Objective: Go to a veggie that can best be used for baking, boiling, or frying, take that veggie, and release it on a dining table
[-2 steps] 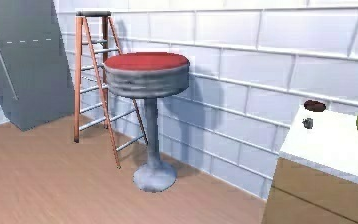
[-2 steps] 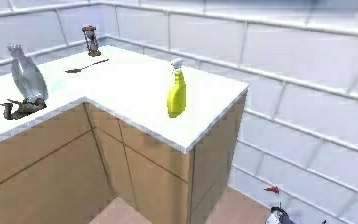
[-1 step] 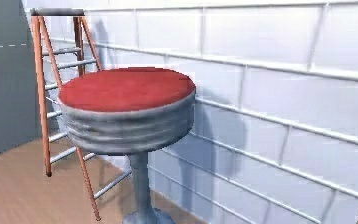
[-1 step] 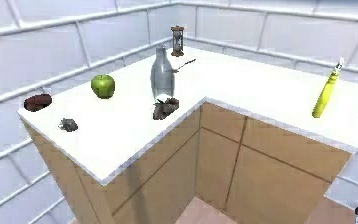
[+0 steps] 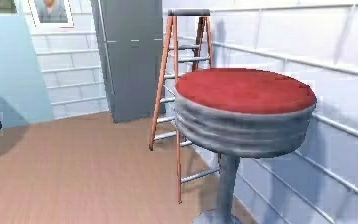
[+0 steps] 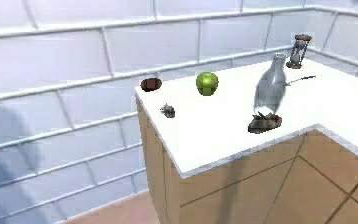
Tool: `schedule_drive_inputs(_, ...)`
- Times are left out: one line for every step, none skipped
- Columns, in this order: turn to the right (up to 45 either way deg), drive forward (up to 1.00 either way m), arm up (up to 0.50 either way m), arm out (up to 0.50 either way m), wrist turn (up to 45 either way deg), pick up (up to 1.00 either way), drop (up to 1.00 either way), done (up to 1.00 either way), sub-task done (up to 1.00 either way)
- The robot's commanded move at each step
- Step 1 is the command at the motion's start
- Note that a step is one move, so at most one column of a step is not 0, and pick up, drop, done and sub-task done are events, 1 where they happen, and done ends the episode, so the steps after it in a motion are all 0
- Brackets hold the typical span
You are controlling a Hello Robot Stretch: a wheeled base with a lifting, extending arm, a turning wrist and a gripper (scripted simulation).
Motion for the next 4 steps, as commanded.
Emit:
schedule_drive_inputs(45.0,0.00,0.00,0.00,0.0,0.00,0.00,0.00,0.00)
schedule_drive_inputs(45.0,0.00,0.00,0.00,0.0,0.00,0.00,0.00,0.00)
schedule_drive_inputs(45.0,0.00,0.00,0.00,0.0,0.00,0.00,0.00,0.00)
schedule_drive_inputs(3.0,0.00,0.00,0.00,0.0,0.00,0.00,0.00,0.00)
